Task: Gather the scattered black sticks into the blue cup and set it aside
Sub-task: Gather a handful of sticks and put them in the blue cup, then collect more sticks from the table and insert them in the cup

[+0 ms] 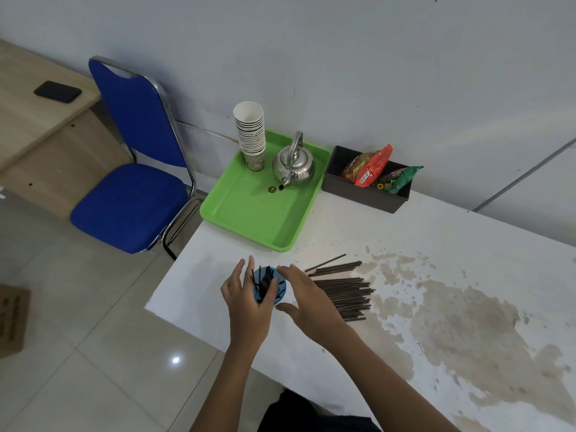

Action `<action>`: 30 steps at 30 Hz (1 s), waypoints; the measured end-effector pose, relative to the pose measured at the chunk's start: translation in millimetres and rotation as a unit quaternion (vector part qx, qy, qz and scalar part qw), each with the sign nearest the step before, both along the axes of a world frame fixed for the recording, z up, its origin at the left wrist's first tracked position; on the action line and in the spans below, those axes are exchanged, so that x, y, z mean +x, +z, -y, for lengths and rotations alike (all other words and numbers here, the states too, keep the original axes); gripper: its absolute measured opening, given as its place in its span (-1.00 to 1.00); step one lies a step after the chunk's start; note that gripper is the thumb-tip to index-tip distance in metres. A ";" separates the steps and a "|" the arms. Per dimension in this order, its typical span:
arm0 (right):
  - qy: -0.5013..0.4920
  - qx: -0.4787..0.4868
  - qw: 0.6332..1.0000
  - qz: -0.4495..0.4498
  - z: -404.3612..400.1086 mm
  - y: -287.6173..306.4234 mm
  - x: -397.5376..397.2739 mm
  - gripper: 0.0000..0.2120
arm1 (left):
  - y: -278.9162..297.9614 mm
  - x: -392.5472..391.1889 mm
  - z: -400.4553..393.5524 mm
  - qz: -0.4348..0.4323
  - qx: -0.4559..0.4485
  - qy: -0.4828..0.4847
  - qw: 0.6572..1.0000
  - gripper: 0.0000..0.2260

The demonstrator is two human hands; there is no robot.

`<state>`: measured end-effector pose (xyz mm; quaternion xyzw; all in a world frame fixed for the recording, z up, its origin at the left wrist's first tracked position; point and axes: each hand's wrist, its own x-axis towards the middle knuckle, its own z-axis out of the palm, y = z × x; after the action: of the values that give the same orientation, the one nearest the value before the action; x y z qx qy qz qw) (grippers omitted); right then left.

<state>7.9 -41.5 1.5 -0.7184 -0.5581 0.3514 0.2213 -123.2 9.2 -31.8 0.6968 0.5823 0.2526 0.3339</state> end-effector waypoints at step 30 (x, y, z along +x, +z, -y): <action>-0.154 0.068 0.981 0.098 38.8 -2.8 64.7 -0.58 | 50.6 41.3 19.3 -0.086 0.214 -0.157 0.960 -0.83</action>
<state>72.6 -80.3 -1.3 -0.8099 -0.4824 0.2022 0.2656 -81.9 -10.1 18.8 0.8539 0.4242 0.2548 0.1609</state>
